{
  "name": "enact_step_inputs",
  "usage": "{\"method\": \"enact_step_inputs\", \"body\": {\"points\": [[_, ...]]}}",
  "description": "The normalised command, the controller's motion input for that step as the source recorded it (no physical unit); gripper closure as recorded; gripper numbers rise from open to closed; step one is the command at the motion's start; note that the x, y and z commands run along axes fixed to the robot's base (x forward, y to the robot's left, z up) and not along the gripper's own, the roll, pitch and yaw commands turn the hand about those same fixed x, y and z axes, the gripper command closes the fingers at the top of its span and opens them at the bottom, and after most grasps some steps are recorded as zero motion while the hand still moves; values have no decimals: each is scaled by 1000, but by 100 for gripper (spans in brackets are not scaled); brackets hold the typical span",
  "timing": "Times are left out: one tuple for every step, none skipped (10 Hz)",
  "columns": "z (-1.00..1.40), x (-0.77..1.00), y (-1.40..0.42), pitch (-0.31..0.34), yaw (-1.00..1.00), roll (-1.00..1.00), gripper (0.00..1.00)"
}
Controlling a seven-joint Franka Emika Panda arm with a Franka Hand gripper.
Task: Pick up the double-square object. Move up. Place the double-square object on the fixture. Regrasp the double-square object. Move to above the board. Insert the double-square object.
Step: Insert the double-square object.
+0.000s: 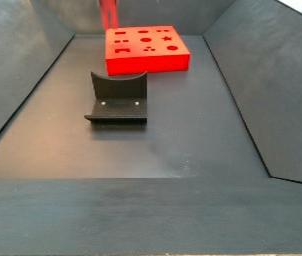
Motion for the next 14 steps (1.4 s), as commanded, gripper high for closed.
{"method": "enact_step_inputs", "body": {"points": [[-640,0,0,-126,326,54,100],[-751,-134,-14,-136,317,157,100],[-649,-394,-34,-141,294,184,100],[-243,-391,0,-141,251,0,100],[0,0,29,0,17,-64,100],[-26,-100,0,-16,-49,0,100],[-106,-343,11,-34,-680,4,100],[-91,-457,0,0,-723,20,100],[-26,0,0,0,0,0,100],[-294,-23,-74,-99,0,0,100],[-403,0,-186,-154,0,0,100],[-320,254,-174,-66,74,0,100],[-206,203,0,-11,66,0,100],[-174,0,0,-10,103,4,100]]}}
